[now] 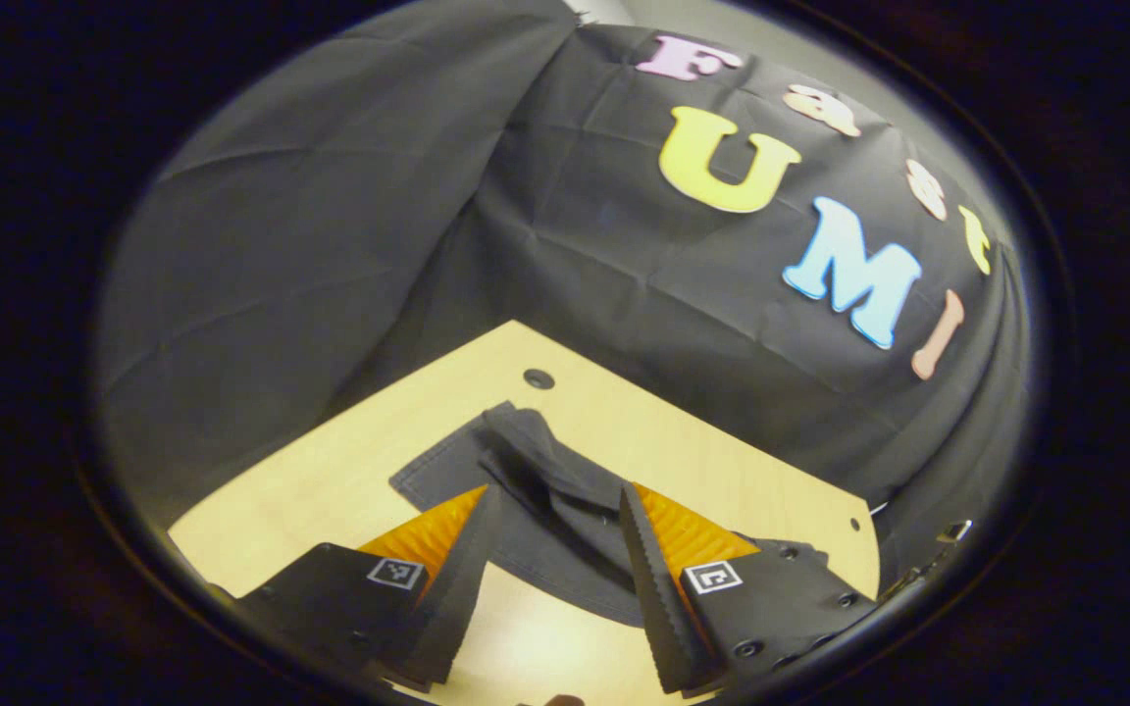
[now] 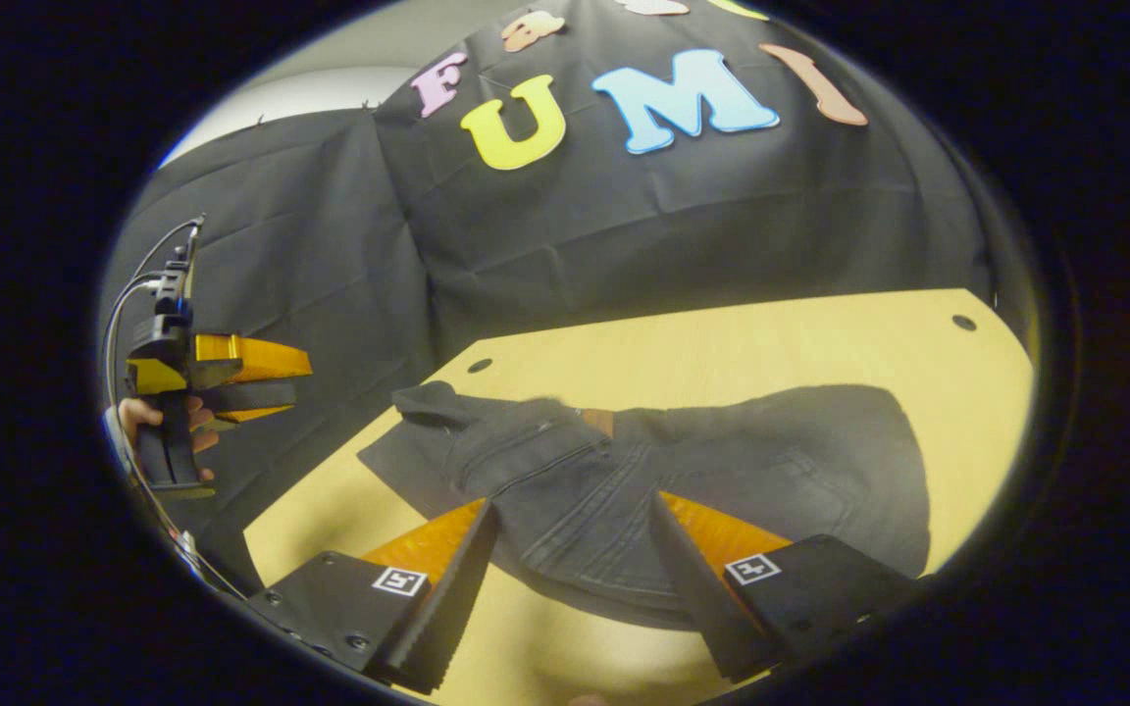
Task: Grasp the waist and the cuffs of the jeans and fold them to make the two legs overlap; first hold the waist and fold one-third of the jeans toward the cuffs, then hold the cuffs and fold the remaining one-third in the same direction to finish folding.
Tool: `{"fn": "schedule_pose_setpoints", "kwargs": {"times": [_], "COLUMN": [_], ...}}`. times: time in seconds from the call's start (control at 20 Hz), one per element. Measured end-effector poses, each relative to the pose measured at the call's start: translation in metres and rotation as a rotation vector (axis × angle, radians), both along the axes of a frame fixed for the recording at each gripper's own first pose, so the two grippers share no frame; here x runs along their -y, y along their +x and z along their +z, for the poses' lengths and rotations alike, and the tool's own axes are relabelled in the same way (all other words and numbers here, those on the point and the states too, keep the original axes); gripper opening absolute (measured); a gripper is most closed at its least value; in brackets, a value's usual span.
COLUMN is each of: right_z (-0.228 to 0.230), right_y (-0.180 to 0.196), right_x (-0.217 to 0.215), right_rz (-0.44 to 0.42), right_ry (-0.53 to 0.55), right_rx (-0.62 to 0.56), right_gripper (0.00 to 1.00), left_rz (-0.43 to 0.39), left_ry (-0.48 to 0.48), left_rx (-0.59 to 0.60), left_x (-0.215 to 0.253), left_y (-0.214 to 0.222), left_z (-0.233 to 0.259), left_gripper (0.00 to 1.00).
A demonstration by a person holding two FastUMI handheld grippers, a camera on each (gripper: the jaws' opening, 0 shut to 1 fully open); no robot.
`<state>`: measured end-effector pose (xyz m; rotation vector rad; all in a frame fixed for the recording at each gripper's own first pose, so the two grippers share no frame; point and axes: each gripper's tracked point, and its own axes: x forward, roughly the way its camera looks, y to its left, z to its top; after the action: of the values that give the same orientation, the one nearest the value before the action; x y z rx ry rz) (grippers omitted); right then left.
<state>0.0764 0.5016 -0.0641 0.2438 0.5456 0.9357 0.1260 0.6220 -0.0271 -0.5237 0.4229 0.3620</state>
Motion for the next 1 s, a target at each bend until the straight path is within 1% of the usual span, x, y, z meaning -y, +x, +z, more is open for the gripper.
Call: {"fn": "schedule_pose_setpoints", "kwargs": {"times": [0.15, 0.3, 0.4, 0.45, 0.6, 0.7, 0.8, 0.9, 1.0], "right_z": [0.016, 0.036, 0.049, 0.056, 0.074, 0.083, 0.090, 0.100, 0.105], "right_y": [0.002, 0.011, 0.019, 0.022, 0.033, 0.040, 0.049, 0.060, 0.067], "right_x": [0.020, 0.043, 0.055, 0.061, 0.073, 0.081, 0.093, 0.108, 0.119], "right_rz": [0.007, -0.023, -0.053, -0.072, -0.133, -0.176, -0.236, -0.312, -0.358], "right_ry": [-0.014, -0.016, -0.005, 0.005, 0.033, 0.047, 0.054, 0.055, 0.053], "right_rx": [0.055, 0.087, 0.070, 0.060, 0.044, 0.032, 0.030, 0.050, 0.055], "right_gripper": [0.94, 0.94, 0.94, 0.94, 0.94, 0.94, 0.94, 0.93, 0.94], "left_rz": [0.089, 0.181, 0.237, 0.263, 0.341, 0.367, 0.381, 0.374, 0.365], "left_ry": [-0.186, -0.337, -0.434, -0.482, -0.604, -0.652, -0.667, -0.688, -0.707], "left_rx": [-0.023, -0.037, -0.030, -0.028, -0.034, -0.047, -0.065, -0.059, -0.036], "left_x": [-0.027, -0.054, -0.074, -0.074, -0.094, -0.101, -0.106, -0.108, -0.110], "left_y": [0.002, 0.002, 0.001, 0.002, 0.002, 0.001, 0.005, 0.015, 0.024], "left_z": [-0.033, -0.066, -0.084, -0.095, -0.117, -0.136, -0.150, -0.154, -0.150], "left_gripper": [0.82, 0.82, 0.82, 0.82, 0.82, 0.82, 0.82, 0.81, 0.81]}}
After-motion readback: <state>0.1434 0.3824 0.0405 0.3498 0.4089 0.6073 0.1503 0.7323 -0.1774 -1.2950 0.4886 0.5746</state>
